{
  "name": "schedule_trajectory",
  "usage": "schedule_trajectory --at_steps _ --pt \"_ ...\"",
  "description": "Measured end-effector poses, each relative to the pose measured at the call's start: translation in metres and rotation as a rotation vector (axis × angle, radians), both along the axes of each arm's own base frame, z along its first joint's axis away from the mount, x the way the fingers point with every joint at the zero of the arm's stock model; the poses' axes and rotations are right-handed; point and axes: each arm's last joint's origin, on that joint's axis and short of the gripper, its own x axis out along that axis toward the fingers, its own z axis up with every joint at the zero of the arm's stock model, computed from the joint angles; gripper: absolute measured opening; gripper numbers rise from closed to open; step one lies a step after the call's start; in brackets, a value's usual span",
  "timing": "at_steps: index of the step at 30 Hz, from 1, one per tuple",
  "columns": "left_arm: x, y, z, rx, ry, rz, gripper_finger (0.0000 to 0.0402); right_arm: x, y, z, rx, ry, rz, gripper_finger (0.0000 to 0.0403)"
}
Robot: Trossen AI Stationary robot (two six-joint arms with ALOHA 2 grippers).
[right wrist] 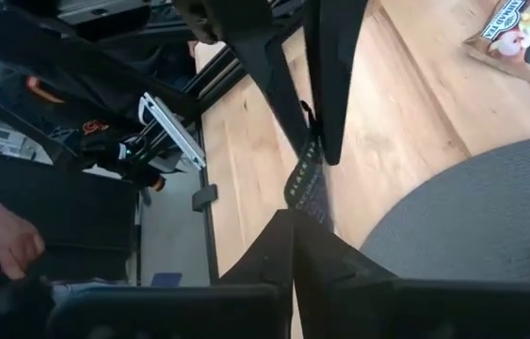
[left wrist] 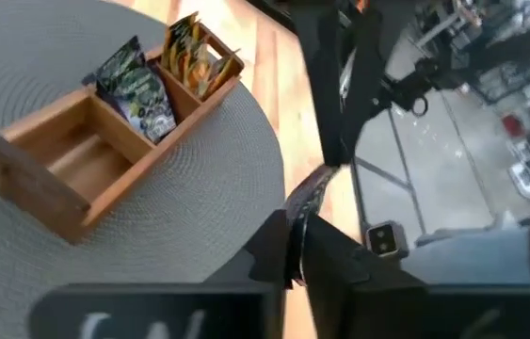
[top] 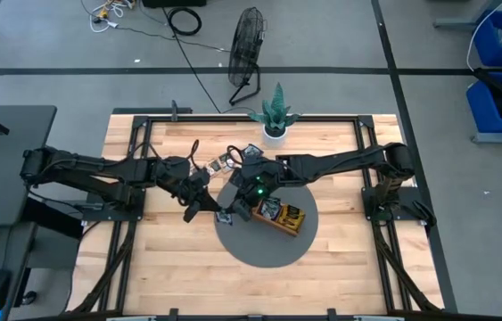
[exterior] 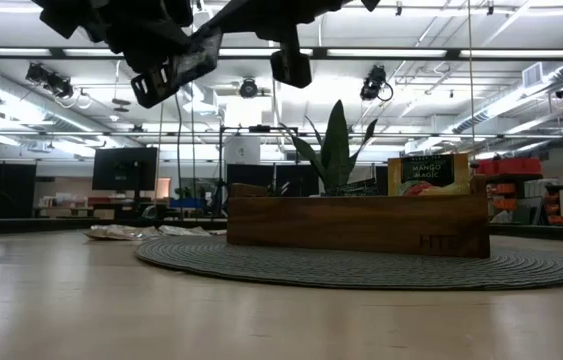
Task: Pick & Place Tea
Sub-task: Put the violet tea bag into the middle section of the wooden organizer
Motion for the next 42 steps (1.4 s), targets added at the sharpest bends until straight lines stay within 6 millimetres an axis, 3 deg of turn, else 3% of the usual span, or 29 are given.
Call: schedule_trajectory --at_steps 12,22,28,35,42 --pt "-0.001 -0.001 -0.001 0.094 -0.020 -0.062 0.0194 -0.029 0.002 0.024 -0.159 0.036 -0.017 0.0001" --pt "-0.005 0.001 0.011 0.155 -0.106 0.016 0.0193 -0.062 0.020 0.046 -0.333 -0.046 -0.080 0.0000" --pt "-0.018 0.002 0.027 0.168 -0.182 0.055 0.0186 -0.097 0.032 0.032 -0.352 -0.105 -0.213 0.0000" --pt "-0.034 0.005 0.043 0.195 -0.264 0.141 0.0186 -0.145 0.042 0.002 -0.364 -0.089 -0.346 0.0000" --pt "-0.040 0.006 0.046 0.190 -0.266 0.185 0.0186 -0.166 0.048 -0.025 -0.427 -0.053 -0.385 0.0000"
